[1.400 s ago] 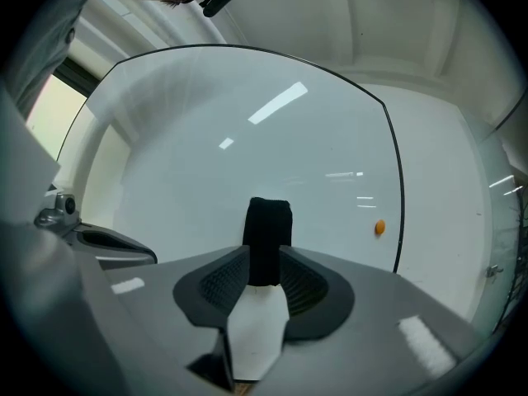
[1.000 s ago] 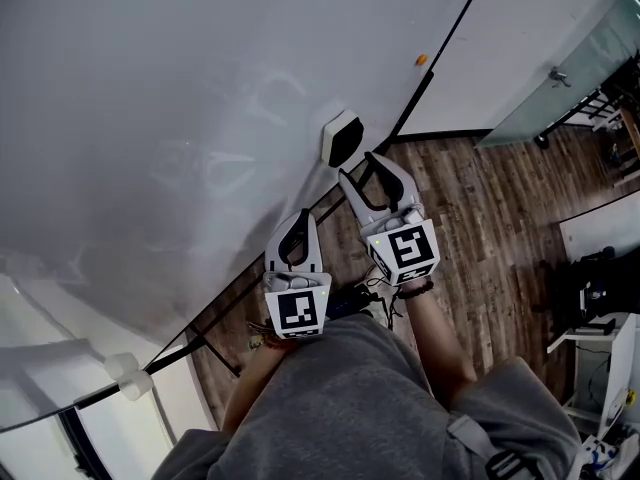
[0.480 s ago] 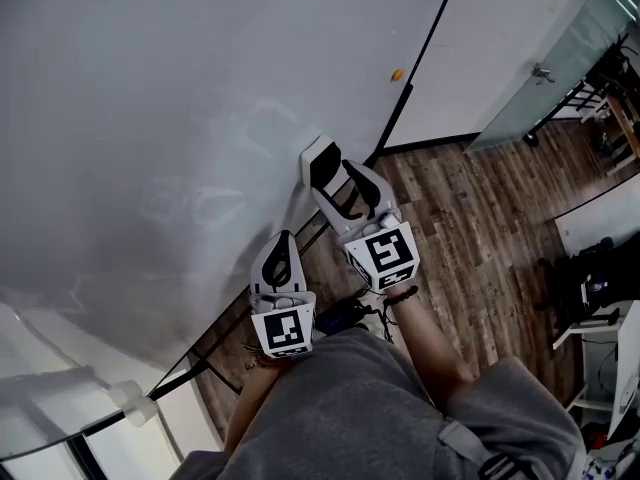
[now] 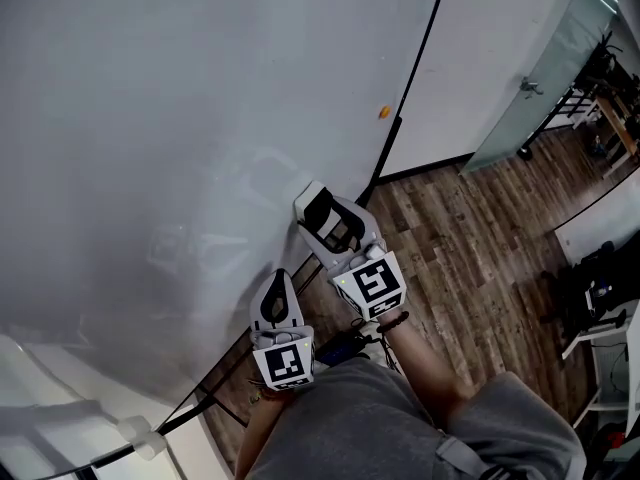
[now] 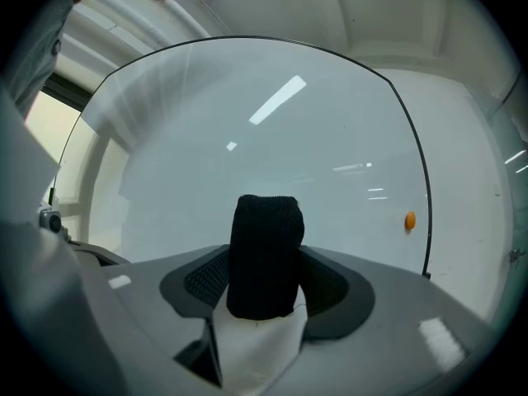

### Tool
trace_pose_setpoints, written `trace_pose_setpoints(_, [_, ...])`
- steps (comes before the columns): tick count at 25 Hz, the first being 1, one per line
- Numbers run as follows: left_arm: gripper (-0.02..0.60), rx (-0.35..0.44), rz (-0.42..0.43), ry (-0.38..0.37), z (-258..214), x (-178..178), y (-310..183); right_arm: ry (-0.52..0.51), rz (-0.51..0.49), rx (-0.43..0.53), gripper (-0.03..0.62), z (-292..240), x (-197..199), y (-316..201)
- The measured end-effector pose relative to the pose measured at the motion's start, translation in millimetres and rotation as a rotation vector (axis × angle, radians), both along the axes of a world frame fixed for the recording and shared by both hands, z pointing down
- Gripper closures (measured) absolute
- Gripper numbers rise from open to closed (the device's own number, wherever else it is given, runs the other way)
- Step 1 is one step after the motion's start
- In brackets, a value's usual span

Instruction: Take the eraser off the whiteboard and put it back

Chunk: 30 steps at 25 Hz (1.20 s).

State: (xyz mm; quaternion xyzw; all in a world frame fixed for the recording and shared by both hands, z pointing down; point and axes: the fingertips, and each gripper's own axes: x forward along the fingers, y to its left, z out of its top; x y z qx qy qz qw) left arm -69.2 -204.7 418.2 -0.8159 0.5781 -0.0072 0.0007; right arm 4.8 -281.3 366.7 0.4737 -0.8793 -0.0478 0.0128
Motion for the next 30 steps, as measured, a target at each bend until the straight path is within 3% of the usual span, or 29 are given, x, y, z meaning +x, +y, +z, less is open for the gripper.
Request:
trace_pose_setpoints(9, [0.577,0.013,-0.008,-0.029,1,-6,-4,-0.031,-0.009,0.017,0.338,-5,-2,-6])
trace_pose_setpoints(30, [0.577,0.007,-0.021,-0.017,9,-9,-3,-0.054,0.008,0.026,0.358,-5,-1,-7])
